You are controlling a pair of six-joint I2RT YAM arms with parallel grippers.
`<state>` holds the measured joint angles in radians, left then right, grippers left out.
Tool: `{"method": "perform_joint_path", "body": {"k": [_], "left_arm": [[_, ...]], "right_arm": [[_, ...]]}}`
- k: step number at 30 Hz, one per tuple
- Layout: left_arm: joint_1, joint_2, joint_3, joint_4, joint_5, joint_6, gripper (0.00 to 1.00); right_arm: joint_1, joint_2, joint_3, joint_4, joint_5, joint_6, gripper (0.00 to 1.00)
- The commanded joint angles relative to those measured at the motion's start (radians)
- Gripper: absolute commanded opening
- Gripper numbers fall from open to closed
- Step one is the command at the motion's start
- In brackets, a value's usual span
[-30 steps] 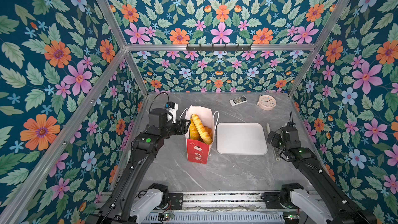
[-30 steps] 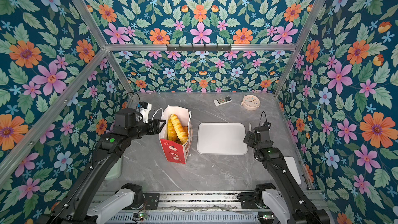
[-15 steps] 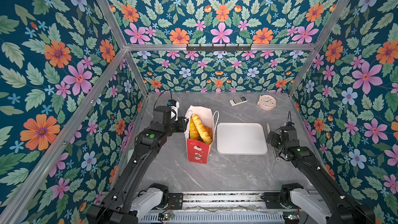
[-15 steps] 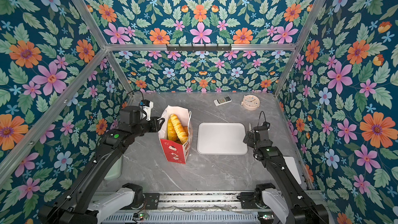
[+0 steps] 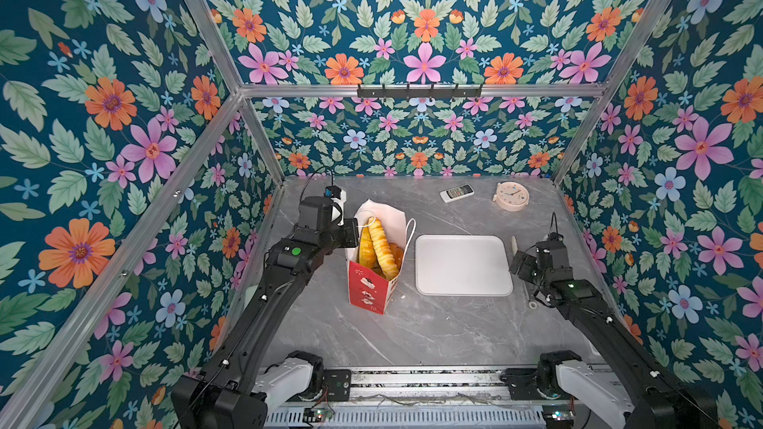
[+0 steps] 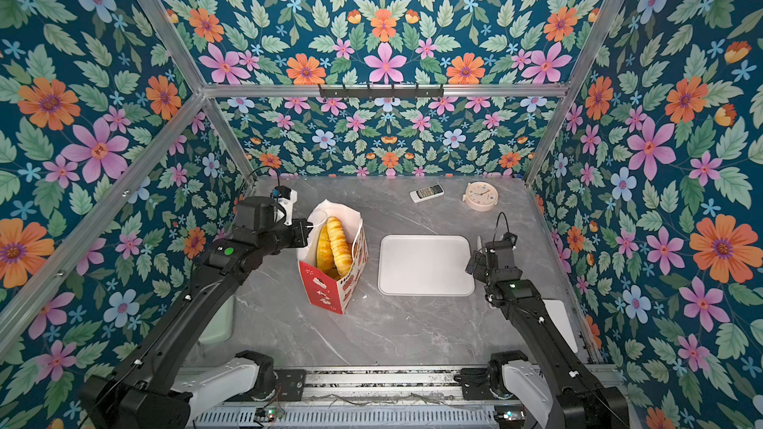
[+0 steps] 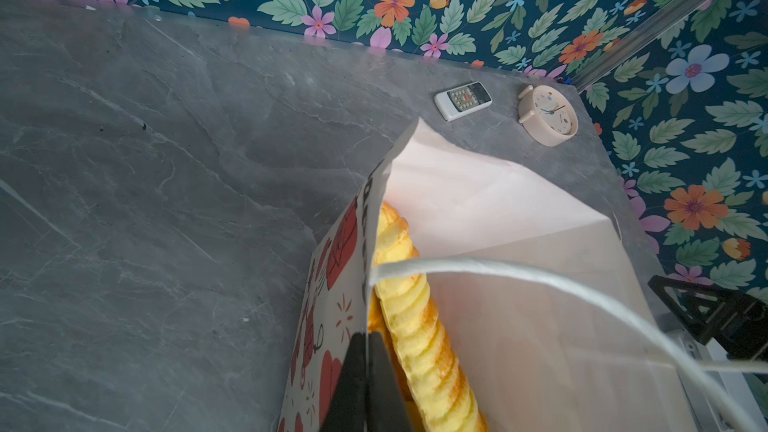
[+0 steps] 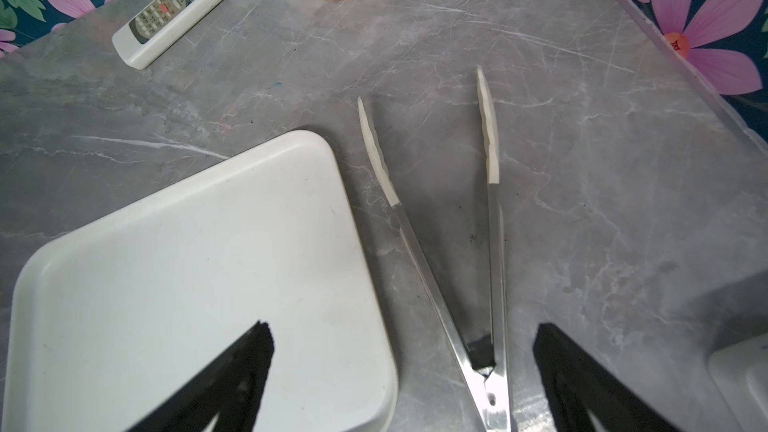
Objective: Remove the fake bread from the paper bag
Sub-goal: 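Grasp and tilt the bag rim with left gripper while right grasps tongs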
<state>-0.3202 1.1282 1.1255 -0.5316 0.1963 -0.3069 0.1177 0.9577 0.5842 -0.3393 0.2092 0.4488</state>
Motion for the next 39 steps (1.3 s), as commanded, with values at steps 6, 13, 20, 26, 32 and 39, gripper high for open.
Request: {"method": "perform_joint_path", "body": {"k": [6,13,20,26,32,39], "left_arm": [[0.000,0.089,0.167,0.043,-0.196,0.091,0.00],[-0.004,0.180,0.226,0.127,-0.093,0.105,0.00],[-0.025,0.238,0.153,0.269,-0.063,0.084,0.00],[-0.061,0.261,0.091,0.388,-0.016,0.037,0.00],[-0.122,0.269,0.043,0.470,0.017,0.001,0.00],[-0.165,0.250,-0.015,0.545,0.056,-0.042,0.00]], "right_arm": [[-0.008,0.010,0.069,-0.051,0.021,-0.031,0.99],[-0.056,0.089,0.134,-0.150,-0.006,-0.062,0.99],[-0.098,0.250,0.191,-0.233,-0.085,-0.065,0.99],[-0.126,0.317,0.192,-0.245,-0.107,-0.062,0.99],[-0.161,0.421,0.227,-0.257,-0.114,-0.066,0.99],[-0.168,0.547,0.285,-0.270,-0.111,-0.088,0.96]]}}
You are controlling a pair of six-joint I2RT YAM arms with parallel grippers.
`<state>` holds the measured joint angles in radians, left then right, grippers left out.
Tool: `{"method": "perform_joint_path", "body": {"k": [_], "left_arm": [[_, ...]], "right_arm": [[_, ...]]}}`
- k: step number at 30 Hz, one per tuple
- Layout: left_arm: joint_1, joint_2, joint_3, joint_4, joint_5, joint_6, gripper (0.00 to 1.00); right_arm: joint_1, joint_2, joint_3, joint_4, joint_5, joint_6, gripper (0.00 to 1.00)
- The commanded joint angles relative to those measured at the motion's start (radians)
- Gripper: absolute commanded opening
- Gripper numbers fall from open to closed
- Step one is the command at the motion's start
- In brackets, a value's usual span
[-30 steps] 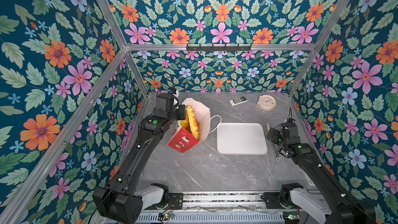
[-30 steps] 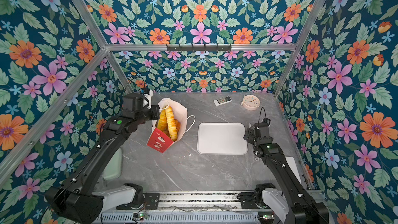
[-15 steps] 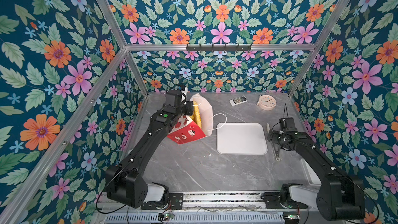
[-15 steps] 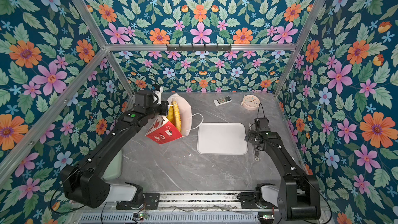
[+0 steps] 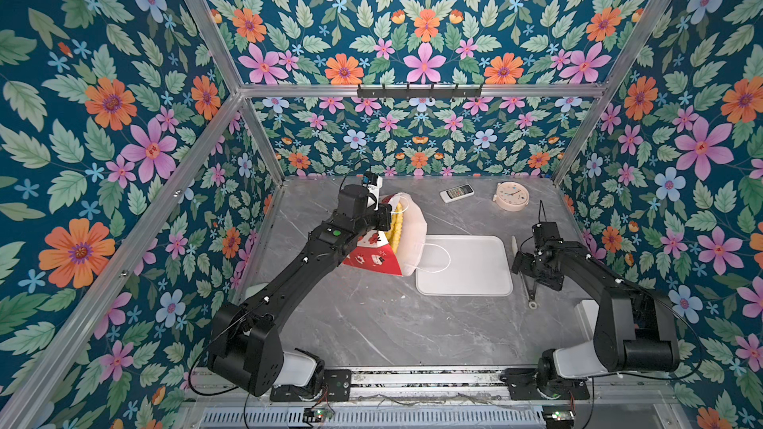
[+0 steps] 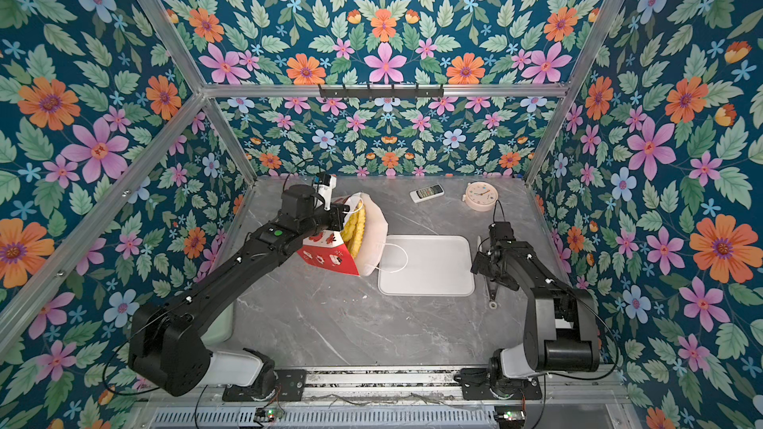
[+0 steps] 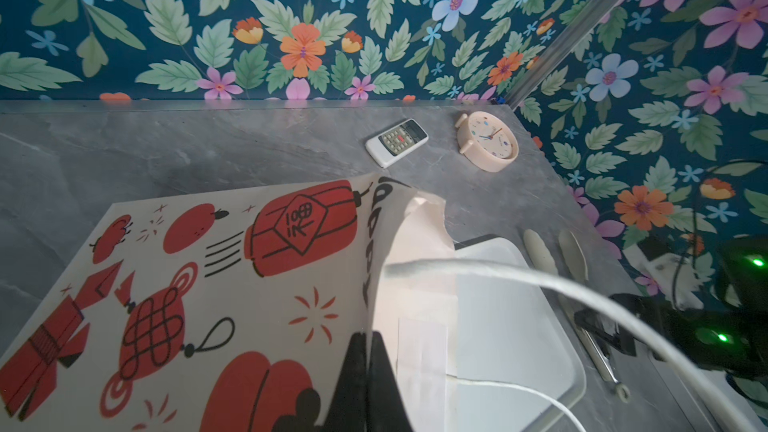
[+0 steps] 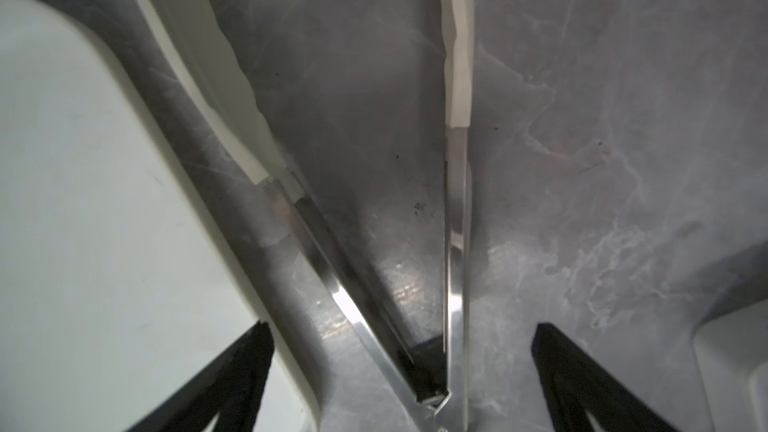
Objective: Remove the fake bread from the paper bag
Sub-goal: 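Grasp and tilt the bag rim with left gripper while right grasps tongs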
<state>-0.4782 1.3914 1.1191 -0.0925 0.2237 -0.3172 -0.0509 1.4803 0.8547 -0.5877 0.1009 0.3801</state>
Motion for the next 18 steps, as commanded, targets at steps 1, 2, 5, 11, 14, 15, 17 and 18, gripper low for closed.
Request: {"method": "perform_joint_path", "body": {"k": [1,2,5,11,14,15,17,18], "left_arm": [[-0.009,-0.015,-0.012,0.110,0.032,-0.033,0.00],[-0.010,-0.017,-0.017,0.116,0.038,-0.034,0.00],[-0.011,-0.020,-0.028,0.127,0.048,-0.037,0.00],[-0.011,-0.022,-0.052,0.145,0.059,-0.044,0.00],[-0.012,-0.016,-0.060,0.151,0.063,-0.049,0.00],[-0.013,-0.017,-0.063,0.152,0.066,-0.050,0.00],[-0.013,-0.017,-0.073,0.160,0.069,-0.053,0.00],[-0.013,-0.016,-0.075,0.162,0.071,-0.053,0.00]], "right_arm": [[0.000,0.039,0.020,-0.022,0.000,-0.023,0.95],[0.000,0.056,0.027,-0.026,0.009,-0.023,0.94],[-0.001,0.092,0.039,-0.026,0.020,-0.019,0.90],[-0.003,0.136,0.046,-0.009,0.022,-0.015,0.72],[-0.003,0.140,0.038,-0.001,0.033,-0.015,0.50],[-0.003,0.134,0.036,0.004,0.032,-0.013,0.45],[-0.003,0.117,0.024,0.012,0.039,-0.012,0.38],[-0.003,0.106,0.022,0.012,0.045,-0.012,0.37]]}}
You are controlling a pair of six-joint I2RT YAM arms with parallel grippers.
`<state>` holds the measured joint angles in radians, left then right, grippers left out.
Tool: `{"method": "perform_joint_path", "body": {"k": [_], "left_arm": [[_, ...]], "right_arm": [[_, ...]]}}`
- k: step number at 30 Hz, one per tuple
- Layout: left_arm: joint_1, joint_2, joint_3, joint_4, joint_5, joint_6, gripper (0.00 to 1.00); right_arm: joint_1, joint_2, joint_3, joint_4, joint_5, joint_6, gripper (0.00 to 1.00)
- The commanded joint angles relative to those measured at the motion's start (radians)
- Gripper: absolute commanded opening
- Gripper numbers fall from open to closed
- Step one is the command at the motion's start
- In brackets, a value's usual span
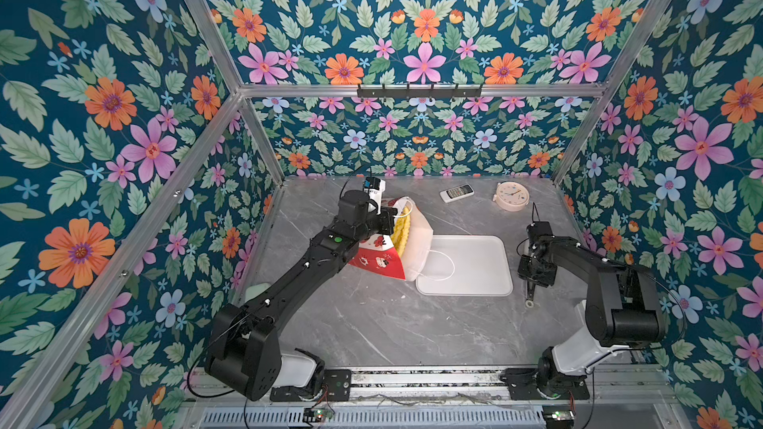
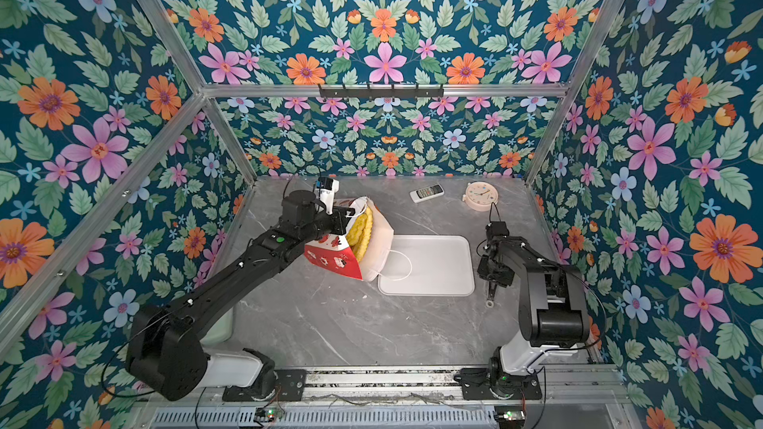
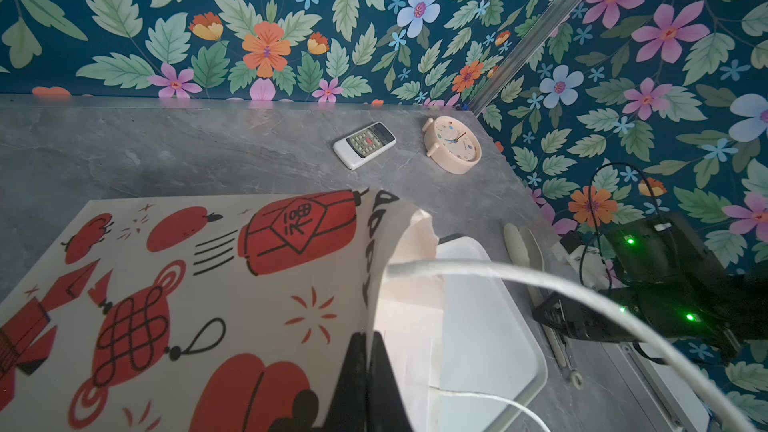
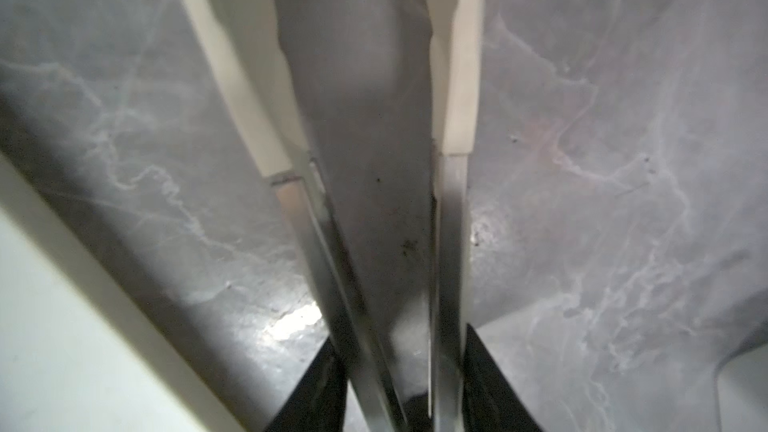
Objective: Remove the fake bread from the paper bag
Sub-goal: 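Lift the tongs with the right gripper and bring them to the bag opening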
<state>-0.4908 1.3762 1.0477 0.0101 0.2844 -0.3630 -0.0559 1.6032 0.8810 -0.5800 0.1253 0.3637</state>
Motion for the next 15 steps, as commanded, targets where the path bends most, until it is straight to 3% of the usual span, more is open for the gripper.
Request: {"method": "perform_joint_path", "body": {"k": [1,4,9,15], "left_arm": [[0.000,0.000,-0.009,0.060,0.014,-0.007,0.00],[-0.001,-0.001,-0.019,0.067,0.018,-0.009,0.00],[-0.012,0.000,-0.013,0.028,0.004,-0.002,0.00],[-0.058,0.026,0.033,-0.073,-0.061,0.040,0.00]], "right_arm": [[0.002,-0.030,-0.008,0.001,0.028,0.004,0.36],[0.002,-0.092,-0.008,-0.027,0.028,0.007,0.29],[0.043,-0.284,0.010,-0.111,-0.095,0.004,0.20],[0.311,-0.414,0.088,-0.252,-0.228,-0.037,0.22]]}}
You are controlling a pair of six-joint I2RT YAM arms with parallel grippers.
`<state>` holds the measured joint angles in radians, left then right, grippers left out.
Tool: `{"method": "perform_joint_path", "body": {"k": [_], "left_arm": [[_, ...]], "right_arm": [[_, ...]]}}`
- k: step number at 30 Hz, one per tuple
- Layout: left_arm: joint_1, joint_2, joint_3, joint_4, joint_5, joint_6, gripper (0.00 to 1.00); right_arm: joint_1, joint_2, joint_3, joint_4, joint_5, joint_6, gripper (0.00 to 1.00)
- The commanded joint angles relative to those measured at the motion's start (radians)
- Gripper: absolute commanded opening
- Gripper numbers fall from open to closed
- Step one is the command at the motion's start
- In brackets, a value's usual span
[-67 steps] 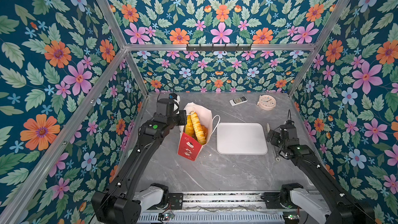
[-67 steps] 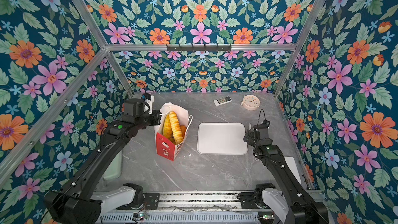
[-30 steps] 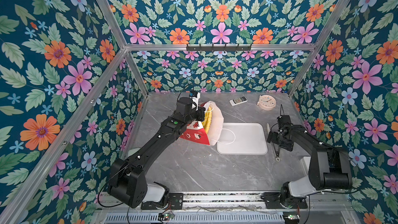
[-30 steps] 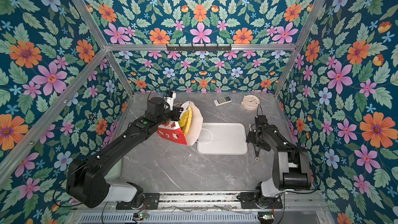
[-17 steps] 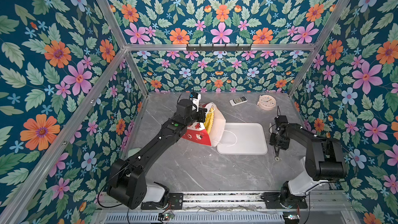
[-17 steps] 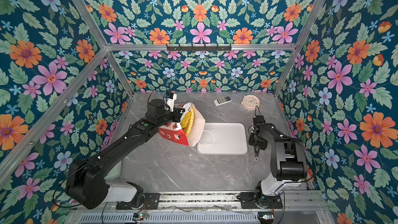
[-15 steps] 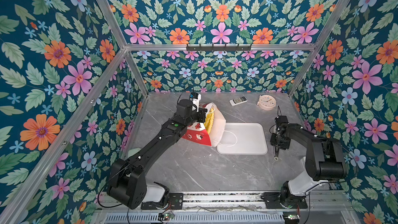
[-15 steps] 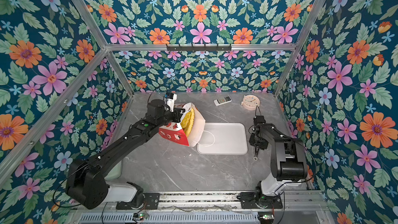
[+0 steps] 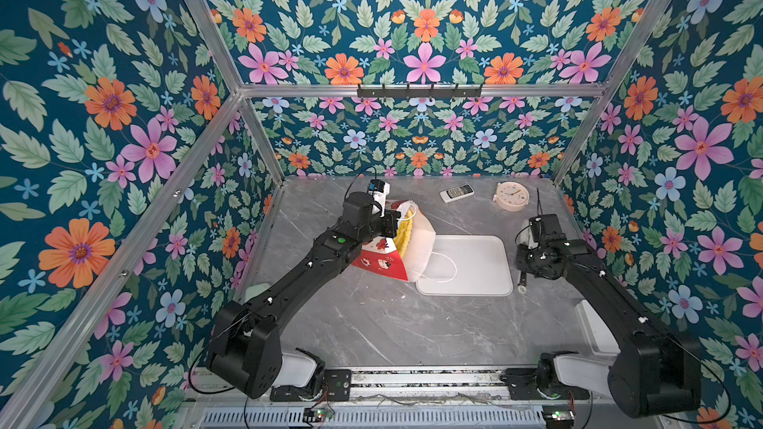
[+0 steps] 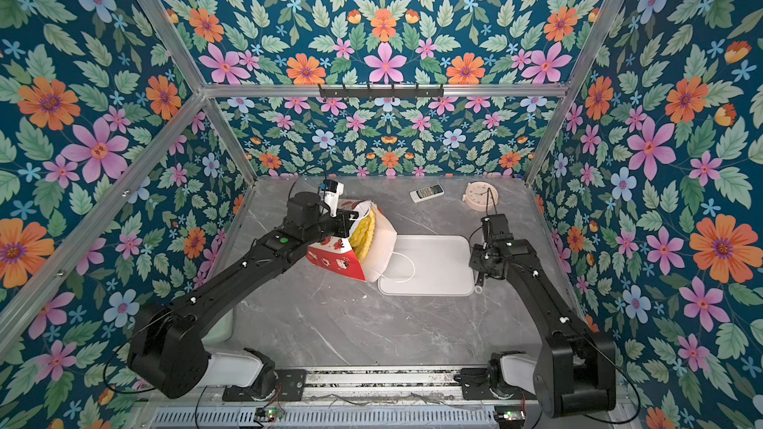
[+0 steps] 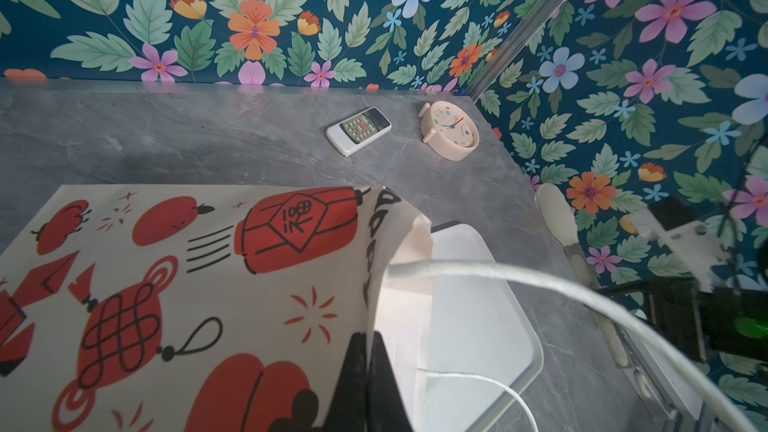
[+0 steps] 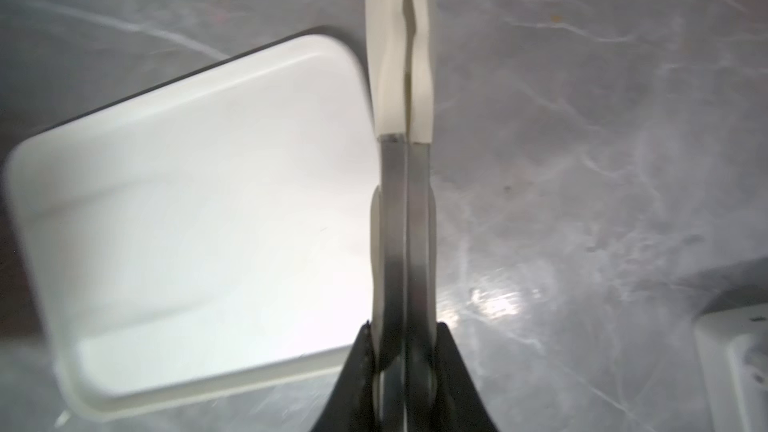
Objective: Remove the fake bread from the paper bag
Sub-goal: 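Lift the tongs with the right gripper and bring them to the bag opening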
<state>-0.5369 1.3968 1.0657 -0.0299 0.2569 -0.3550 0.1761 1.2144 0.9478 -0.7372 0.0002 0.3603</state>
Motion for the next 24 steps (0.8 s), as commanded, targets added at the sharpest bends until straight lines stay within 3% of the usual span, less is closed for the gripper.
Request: {"method": "perform_joint_path", "body": {"k": [1,5,8,14,24], "left_arm": [[-0.017,0.008,0.018,-0.040,-0.040,0.036,0.00],[-0.034,0.012,0.018,-0.060,-0.060,0.047,0.00],[-0.055,0.010,0.017,-0.081,-0.081,0.068,0.00],[-0.105,-0.003,-0.013,-0.117,-0.123,0.094,0.00],[-0.140,-0.056,-0.105,-0.024,-0.139,0.027,0.00]], "right_arm": [[0.153,-0.034,0.032,-0.110,-0.128,-0.040,0.22],[0.376,-0.050,0.084,-0.184,-0.178,-0.057,0.23],[0.489,-0.061,0.108,-0.211,-0.204,-0.070,0.24],[0.529,-0.053,0.041,-0.133,-0.353,-0.069,0.26],[0.566,-0.044,-0.071,0.069,-0.414,-0.001,0.29]]}}
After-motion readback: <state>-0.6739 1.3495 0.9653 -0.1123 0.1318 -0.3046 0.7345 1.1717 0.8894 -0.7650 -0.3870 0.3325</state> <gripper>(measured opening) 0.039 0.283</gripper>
